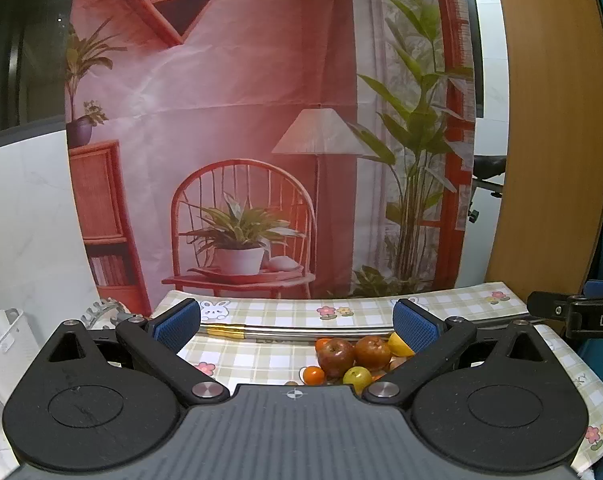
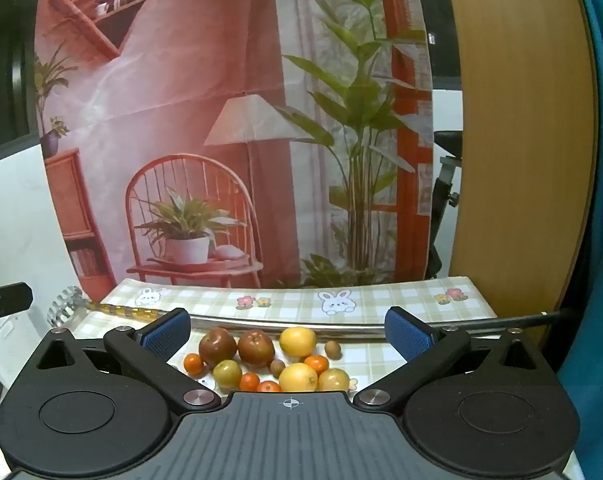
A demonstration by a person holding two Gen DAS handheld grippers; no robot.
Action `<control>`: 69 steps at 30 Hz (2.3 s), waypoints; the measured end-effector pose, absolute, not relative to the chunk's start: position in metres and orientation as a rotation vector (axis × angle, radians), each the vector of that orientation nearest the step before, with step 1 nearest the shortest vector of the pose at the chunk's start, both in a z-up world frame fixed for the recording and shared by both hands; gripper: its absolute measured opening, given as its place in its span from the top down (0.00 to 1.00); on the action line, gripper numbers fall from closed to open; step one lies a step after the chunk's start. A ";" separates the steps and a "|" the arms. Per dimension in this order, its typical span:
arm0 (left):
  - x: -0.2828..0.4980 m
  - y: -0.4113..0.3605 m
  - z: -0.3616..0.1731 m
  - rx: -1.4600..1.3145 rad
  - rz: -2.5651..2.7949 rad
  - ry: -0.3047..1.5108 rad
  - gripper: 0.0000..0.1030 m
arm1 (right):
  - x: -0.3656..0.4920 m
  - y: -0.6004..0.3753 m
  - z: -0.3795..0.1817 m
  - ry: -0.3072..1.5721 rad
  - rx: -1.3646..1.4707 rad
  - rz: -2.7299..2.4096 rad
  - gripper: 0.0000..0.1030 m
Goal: Organize fruits
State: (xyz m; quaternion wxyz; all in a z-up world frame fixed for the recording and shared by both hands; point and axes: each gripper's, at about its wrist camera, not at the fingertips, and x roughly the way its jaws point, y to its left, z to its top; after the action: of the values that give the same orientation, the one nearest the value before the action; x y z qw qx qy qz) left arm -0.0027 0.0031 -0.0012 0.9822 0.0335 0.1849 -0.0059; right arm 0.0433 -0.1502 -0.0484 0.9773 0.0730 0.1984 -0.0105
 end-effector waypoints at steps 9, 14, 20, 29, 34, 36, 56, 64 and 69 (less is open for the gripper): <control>-0.005 0.003 -0.003 0.076 -0.009 0.370 0.00 | 0.042 -0.150 -0.051 0.400 0.153 -0.023 0.00; -0.004 0.004 -0.002 0.082 -0.002 0.370 0.00 | 0.042 -0.151 -0.050 0.400 0.153 -0.025 0.00; -0.005 0.004 -0.003 0.084 -0.003 0.371 0.00 | 0.040 -0.152 -0.050 0.396 0.157 -0.030 0.00; -0.005 0.004 -0.003 0.088 -0.006 0.369 0.00 | 0.040 -0.151 -0.049 0.395 0.158 -0.031 0.00; -0.006 0.004 -0.003 0.091 -0.008 0.367 0.00 | 0.040 -0.152 -0.049 0.395 0.158 -0.030 0.00; -0.006 0.003 -0.003 0.092 -0.008 0.366 0.00 | 0.040 -0.152 -0.049 0.395 0.158 -0.030 0.00; -0.006 0.002 -0.004 0.101 -0.008 0.369 0.00 | 0.040 -0.153 -0.050 0.394 0.158 -0.029 0.00; -0.005 0.001 -0.008 0.116 -0.010 0.368 0.00 | 0.041 -0.153 -0.051 0.393 0.158 -0.030 0.00; 0.000 0.005 -0.012 0.096 -0.003 0.373 0.00 | 0.041 -0.154 -0.050 0.399 0.160 -0.030 0.00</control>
State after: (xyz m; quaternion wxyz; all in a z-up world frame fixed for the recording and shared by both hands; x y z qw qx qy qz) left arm 0.0000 0.0047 -0.0123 0.9815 0.0478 0.1853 -0.0015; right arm 0.0414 -0.1541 -0.0502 0.9769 0.0792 0.1979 -0.0151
